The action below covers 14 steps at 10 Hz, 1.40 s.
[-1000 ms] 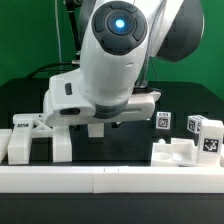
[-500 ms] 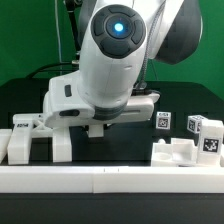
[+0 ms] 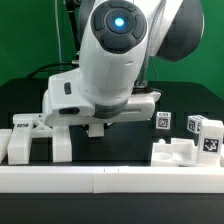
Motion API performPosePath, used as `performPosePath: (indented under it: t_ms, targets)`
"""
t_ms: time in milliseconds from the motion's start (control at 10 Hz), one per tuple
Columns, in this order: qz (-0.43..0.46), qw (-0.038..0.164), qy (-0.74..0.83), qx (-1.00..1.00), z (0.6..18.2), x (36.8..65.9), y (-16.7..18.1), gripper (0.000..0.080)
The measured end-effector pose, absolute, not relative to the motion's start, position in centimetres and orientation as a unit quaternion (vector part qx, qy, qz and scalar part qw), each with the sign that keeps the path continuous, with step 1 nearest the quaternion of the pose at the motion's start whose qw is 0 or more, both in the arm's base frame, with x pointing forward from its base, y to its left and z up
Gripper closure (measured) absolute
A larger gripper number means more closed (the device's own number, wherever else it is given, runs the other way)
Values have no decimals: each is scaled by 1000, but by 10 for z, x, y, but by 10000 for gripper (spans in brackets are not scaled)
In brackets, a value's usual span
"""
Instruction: Assemble chair
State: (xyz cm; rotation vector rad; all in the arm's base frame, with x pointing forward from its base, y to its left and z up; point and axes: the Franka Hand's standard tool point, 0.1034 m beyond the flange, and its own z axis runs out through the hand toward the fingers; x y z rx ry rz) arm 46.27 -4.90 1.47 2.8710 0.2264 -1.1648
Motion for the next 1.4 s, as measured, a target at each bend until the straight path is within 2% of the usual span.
performPosePath:
  t_ms: [200,500,800,1100,1400]
  targets:
    - [-377,21,64,924,24,471,-45,508]
    - [-384,17,50,922,55,484,-42,508]
    - [-366,20,50,929,54,491,-44,508]
    - [-269,24,55,961,53,505,-48,508]
    - [-203,21,47,978,85,525,-38,508]
